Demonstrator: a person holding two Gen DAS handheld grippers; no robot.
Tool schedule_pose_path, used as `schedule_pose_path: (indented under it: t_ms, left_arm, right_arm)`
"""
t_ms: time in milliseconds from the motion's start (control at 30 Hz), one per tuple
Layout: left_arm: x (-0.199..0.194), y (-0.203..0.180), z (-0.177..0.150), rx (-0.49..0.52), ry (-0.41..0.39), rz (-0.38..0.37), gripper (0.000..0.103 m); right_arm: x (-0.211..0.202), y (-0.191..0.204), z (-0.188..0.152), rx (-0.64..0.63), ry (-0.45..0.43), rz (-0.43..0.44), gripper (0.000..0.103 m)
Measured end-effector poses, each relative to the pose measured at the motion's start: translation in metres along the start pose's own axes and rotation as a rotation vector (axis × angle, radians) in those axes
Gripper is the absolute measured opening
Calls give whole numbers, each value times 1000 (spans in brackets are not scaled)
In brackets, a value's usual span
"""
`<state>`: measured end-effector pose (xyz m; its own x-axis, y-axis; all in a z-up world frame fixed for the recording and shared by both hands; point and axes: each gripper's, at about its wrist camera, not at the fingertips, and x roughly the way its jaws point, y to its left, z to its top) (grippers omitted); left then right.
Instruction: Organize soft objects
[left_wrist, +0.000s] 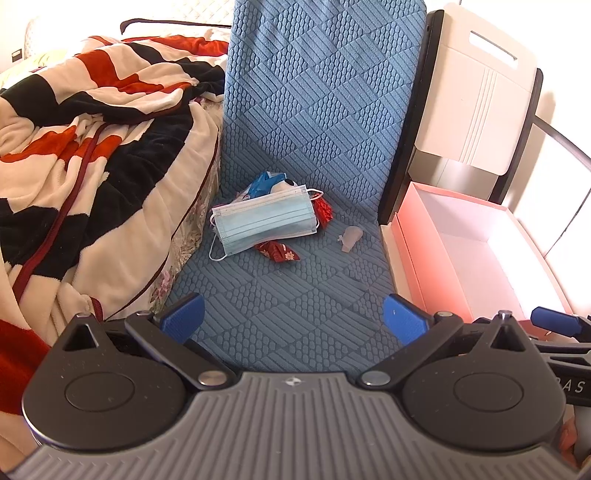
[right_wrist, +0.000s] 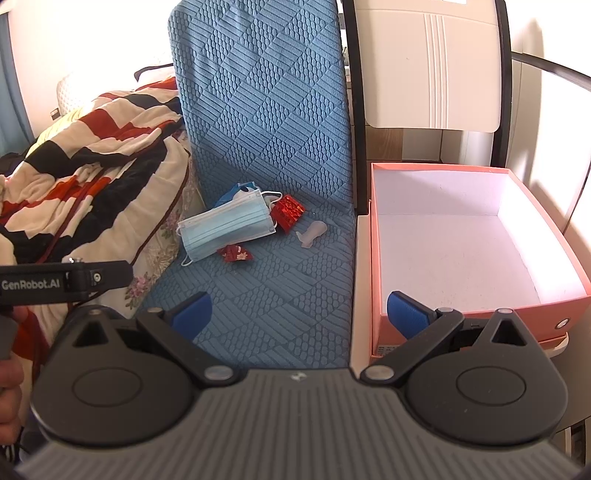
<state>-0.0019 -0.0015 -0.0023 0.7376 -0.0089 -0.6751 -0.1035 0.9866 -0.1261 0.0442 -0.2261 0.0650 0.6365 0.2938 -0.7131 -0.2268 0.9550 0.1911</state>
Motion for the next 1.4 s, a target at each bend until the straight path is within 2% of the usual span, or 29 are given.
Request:
schedule_pose_path:
  t_ms: [1400]
  left_arm:
    - [4,10,1,-29,0,-1,103]
  right_arm:
    - [11,3,0,-19,25,32,103]
